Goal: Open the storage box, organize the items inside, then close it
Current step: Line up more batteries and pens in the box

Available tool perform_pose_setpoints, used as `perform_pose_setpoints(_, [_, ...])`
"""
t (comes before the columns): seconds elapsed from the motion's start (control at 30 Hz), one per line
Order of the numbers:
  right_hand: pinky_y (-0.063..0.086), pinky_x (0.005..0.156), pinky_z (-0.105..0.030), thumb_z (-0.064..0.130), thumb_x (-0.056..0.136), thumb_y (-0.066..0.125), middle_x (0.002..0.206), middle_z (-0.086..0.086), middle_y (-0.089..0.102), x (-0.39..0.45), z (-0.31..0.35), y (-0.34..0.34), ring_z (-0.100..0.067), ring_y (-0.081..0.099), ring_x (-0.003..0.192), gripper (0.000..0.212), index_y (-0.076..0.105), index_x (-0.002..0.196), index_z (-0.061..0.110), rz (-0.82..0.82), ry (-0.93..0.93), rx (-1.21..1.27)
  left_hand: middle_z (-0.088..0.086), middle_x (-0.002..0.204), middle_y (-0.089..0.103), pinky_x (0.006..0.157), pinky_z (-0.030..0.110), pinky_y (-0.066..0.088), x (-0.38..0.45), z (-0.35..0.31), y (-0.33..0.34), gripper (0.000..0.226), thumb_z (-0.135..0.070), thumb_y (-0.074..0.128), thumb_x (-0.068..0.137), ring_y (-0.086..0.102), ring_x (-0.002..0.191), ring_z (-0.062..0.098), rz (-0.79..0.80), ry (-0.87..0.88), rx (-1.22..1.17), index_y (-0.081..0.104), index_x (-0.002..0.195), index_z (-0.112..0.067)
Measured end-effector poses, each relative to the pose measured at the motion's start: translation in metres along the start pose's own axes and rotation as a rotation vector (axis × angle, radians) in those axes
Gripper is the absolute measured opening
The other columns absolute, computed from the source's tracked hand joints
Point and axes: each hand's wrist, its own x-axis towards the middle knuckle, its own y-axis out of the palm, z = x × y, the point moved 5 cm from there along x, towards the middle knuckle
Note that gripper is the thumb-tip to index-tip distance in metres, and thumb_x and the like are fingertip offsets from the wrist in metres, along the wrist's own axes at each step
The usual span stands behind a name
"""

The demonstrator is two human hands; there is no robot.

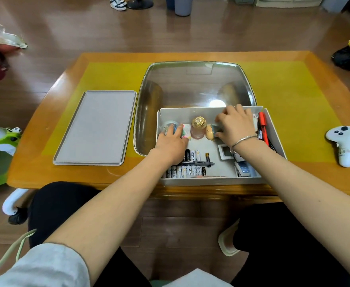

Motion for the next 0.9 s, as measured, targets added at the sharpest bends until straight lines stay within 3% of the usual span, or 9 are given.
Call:
perform_pose_setpoints(0.27, [0.028,0.085,-0.039,0.024,0.076,0.059,0.091,-0.006,0.061,0.018,0.006,0.013,-0.027,0.042,0.097,0.021,0.07,0.087,0.01,0.072,-0.026,-0.142,0.013,0.16,-0.001,0.113,0.052,0.022,0.001,0.001,0.002,0.049,-0.016,0.043,0.095,0.004,0.145,0.041,-0.046,0.01,0.0,0.036,0.144,-0.02])
perform_pose_setpoints(0.43, [0.027,0.086,-0.04,0.031,0.078,0.06,0.095,-0.006,0.061,0.012,0.003,0.014,-0.028,0.041,0.101,0.026,0.072,0.091,0.011,0.075,-0.028,-0.147,0.014,0.16,0.0,0.114,0.051,0.02,0.0,0.0,0.004,0.05,-0.017,0.045,0.095,0.005,0.145,0.04,-0.051,0.019,0.019,0.037,0.144,-0.02])
perform_pose_setpoints(0.6, [0.032,0.086,-0.038,0.033,0.08,0.068,0.1,-0.005,0.062,0.001,0.001,-0.007,-0.029,0.045,0.105,0.021,0.07,0.093,0.016,-0.025,-0.033,0.037,0.011,0.157,0.02,0.117,0.05,0.003,-0.013,0.008,-0.012,0.052,-0.013,0.054,0.089,0.014,0.144,0.032,-0.282,0.072,-0.074,0.046,0.14,-0.022])
perform_pose_setpoints(0.73, [0.047,0.085,-0.037,0.032,0.082,0.069,0.099,-0.002,0.064,-0.028,0.021,-0.001,-0.022,0.057,0.099,0.019,0.069,0.094,0.017,0.193,-0.221,0.289,0.007,0.15,0.034,0.111,0.045,0.023,-0.034,0.041,-0.021,0.059,-0.007,0.06,0.085,0.031,0.136,0.028,-0.56,-0.192,-0.398,0.042,0.14,-0.02])
perform_pose_setpoints(0.9, [0.048,0.076,-0.028,0.038,0.079,0.072,0.099,0.002,0.066,-0.04,0.046,0.021,-0.016,0.059,0.09,0.033,0.067,0.105,0.019,0.402,-0.312,0.268,0.008,0.144,0.04,0.091,0.04,0.05,-0.045,0.054,-0.008,0.052,-0.012,0.05,0.095,0.051,0.12,0.024,-0.51,-0.23,-0.695,0.034,0.144,-0.014])
